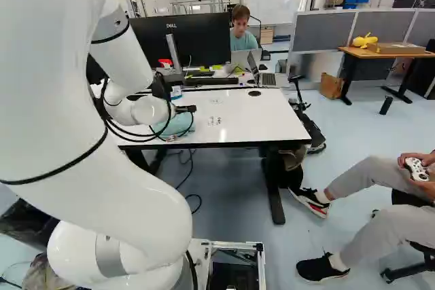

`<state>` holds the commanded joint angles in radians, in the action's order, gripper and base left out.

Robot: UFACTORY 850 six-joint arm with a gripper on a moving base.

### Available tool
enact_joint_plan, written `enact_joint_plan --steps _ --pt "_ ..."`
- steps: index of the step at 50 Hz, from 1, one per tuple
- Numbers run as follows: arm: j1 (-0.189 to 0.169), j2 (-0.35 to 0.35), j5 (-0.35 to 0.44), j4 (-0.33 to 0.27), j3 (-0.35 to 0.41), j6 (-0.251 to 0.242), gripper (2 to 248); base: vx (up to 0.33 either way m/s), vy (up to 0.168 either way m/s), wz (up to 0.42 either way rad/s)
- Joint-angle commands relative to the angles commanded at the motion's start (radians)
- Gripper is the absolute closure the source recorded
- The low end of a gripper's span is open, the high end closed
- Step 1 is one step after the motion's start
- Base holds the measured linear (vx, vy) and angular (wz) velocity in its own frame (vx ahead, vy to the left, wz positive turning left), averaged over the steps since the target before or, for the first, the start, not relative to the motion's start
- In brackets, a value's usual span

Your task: Clean the table with the green towel

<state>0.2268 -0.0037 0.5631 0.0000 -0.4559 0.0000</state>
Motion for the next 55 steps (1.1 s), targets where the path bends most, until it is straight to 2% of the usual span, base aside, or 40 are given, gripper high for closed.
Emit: enact_joint_plan --steps 31,49,50,54,55 --pt "0.021 -0.106 -0.209 0.0 -0.112 0.0 3 0.0 0.0 0.0" --pt "0.021 -0.106 -0.211 0.0 -0.112 0.0 4 0.0 0.0 0.0" --pt "0.021 -0.106 -0.211 0.0 -0.112 0.0 39 0.0 0.0 0.0" --pt "0.021 -0.106 -0.211 0.0 -0.112 0.0 39 0.0 0.0 0.0" --pt "0.021 -0.106 -0.211 0.0 -0.112 0.0 77 0.0 0.0 0.0"
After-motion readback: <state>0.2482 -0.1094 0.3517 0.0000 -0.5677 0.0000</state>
